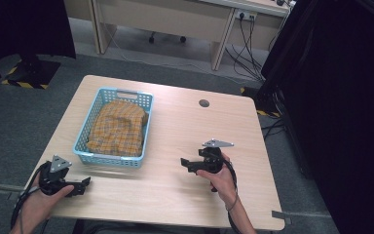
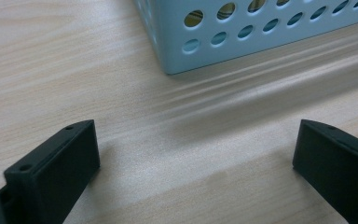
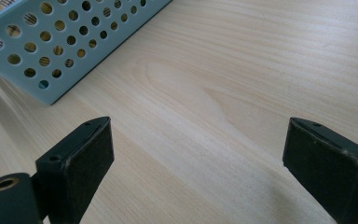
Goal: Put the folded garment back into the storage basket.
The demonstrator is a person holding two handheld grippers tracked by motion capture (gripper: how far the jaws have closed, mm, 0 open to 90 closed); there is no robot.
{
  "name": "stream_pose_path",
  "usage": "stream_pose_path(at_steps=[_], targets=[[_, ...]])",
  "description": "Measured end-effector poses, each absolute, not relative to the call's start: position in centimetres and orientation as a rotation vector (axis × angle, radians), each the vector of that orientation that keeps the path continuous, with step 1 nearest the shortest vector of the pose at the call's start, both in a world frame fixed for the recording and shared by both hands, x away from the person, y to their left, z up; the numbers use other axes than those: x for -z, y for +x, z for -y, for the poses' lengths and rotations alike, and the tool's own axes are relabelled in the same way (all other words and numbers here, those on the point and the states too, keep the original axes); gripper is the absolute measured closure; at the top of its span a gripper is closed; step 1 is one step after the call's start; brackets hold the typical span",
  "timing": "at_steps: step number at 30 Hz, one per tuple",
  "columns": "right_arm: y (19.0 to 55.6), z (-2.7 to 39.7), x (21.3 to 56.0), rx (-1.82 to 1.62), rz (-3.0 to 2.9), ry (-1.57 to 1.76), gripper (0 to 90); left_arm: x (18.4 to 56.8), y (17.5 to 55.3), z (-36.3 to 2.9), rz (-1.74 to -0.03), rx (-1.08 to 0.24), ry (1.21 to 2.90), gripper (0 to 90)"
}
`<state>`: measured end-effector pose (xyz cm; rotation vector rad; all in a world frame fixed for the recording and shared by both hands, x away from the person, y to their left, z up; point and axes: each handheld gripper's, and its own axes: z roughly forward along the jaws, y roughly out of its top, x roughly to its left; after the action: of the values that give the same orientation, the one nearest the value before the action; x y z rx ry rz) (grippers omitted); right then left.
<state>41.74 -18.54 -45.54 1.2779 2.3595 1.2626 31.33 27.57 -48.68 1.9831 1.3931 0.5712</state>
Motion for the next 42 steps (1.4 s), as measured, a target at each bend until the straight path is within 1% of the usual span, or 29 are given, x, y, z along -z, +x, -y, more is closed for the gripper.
stream_pose_path(at_steps=[42], targets=[[39.3, 21.1, 46.8, -1.141, -2.351, 1.285, 8.3, 48.7, 31.3, -27.6, -1.393, -0.571, 1.983, 0.0]])
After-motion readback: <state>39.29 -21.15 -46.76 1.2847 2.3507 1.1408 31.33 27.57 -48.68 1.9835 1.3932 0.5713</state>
